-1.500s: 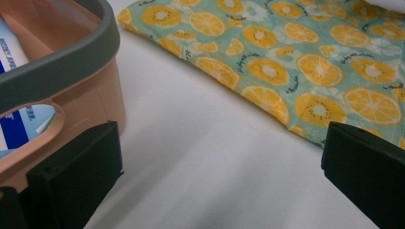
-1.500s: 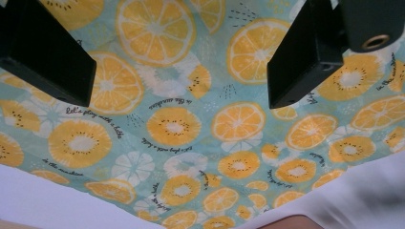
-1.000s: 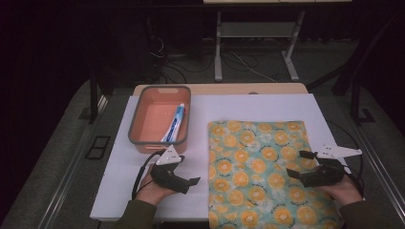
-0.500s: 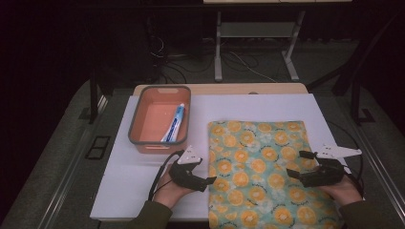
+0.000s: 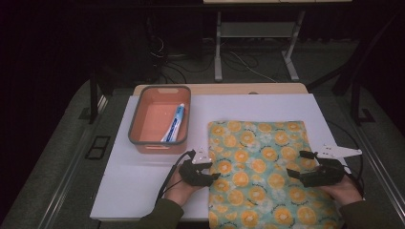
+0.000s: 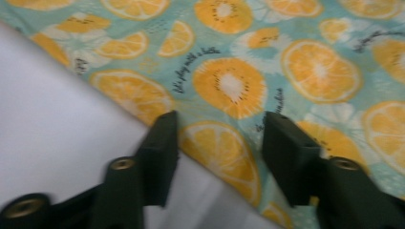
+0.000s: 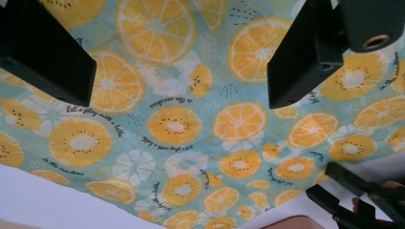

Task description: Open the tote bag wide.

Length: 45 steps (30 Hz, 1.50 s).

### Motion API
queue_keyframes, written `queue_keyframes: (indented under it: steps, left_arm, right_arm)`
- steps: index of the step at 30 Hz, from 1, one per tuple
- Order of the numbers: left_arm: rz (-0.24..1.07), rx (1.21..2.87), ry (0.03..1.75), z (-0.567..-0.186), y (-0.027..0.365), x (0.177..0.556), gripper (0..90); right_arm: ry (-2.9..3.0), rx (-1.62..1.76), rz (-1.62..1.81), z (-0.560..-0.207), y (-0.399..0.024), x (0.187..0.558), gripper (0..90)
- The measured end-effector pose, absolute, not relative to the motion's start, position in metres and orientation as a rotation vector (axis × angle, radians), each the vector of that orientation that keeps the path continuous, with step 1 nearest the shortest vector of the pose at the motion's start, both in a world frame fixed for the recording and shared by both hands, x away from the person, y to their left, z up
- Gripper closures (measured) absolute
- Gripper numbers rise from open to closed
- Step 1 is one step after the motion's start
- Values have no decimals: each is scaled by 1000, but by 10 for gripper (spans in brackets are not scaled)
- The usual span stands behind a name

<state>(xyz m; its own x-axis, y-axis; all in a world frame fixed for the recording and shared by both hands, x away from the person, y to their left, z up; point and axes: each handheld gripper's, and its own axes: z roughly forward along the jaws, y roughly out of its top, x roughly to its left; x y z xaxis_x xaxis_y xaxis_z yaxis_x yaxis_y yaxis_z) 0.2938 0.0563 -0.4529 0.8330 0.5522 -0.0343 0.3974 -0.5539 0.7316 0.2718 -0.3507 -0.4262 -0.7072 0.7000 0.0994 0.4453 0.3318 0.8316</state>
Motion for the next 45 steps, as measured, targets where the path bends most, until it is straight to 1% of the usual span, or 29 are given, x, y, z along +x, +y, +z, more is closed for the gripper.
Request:
queue_keyframes:
  steps: [3, 6, 8, 12, 16, 19, 24, 29, 31, 32, 33, 35, 36, 37, 38, 39, 40, 41, 44, 45]
  left_arm:
    - [258, 2227, 693, -453, 57, 294, 664]
    - [251, 2229, 661, -453, 57, 293, 837]
    - [245, 2224, 658, -453, 56, 295, 890]
    - [267, 2230, 653, -450, 53, 298, 895]
    - [303, 2209, 653, -447, 50, 311, 896]
    - [314, 2196, 685, -446, 47, 327, 896]
    - [336, 2178, 726, -447, 45, 341, 897]
    - [384, 2150, 800, -446, 35, 367, 897]
    - [382, 2148, 807, -445, 33, 370, 895]
    - [384, 2124, 827, -445, 30, 373, 887]
    - [384, 2124, 827, -445, 30, 373, 854]
    - [376, 2134, 845, -444, 32, 370, 697]
    - [376, 2134, 845, -444, 32, 370, 679]
    - [370, 2146, 836, -443, 34, 367, 631]
    - [361, 2143, 835, -441, 36, 363, 631]
    - [362, 2151, 830, -439, 39, 358, 531]
    - [343, 2164, 821, -436, 46, 348, 496]
    - [343, 2164, 821, -436, 46, 348, 467]
    - [280, 2168, 816, -433, 60, 325, 417]
    - [280, 2168, 816, -433, 60, 325, 410]
  right_arm:
    - [2324, 1029, 1314, -426, -351, 272, 93]
    - [2325, 1029, 1315, -426, -350, 271, 93]
    - [2325, 1031, 1315, -426, -350, 271, 93]
    - [2319, 1034, 1319, -426, -351, 271, 93]
    - [2318, 1035, 1323, -426, -351, 271, 94]
    - [2316, 1037, 1324, -426, -351, 271, 93]
    - [2310, 1044, 1330, -426, -353, 272, 93]
    - [2312, 1045, 1327, -426, -352, 272, 93]
    - [2308, 1045, 1329, -426, -353, 272, 94]
    - [2306, 1049, 1331, -426, -353, 272, 93]
    - [2306, 1047, 1331, -426, -354, 272, 93]
    - [2307, 1049, 1327, -426, -354, 272, 94]
    - [2307, 1049, 1328, -427, -354, 272, 93]
    - [2307, 1050, 1328, -427, -354, 272, 93]
    - [2307, 1050, 1328, -427, -354, 272, 93]
    - [2309, 1049, 1328, -427, -354, 272, 93]
    - [2310, 1047, 1327, -427, -353, 272, 94]
    - [2311, 1045, 1326, -427, -353, 272, 94]
    - [2314, 1041, 1322, -427, -352, 272, 94]
    - [2314, 1041, 1322, -427, -352, 272, 94]
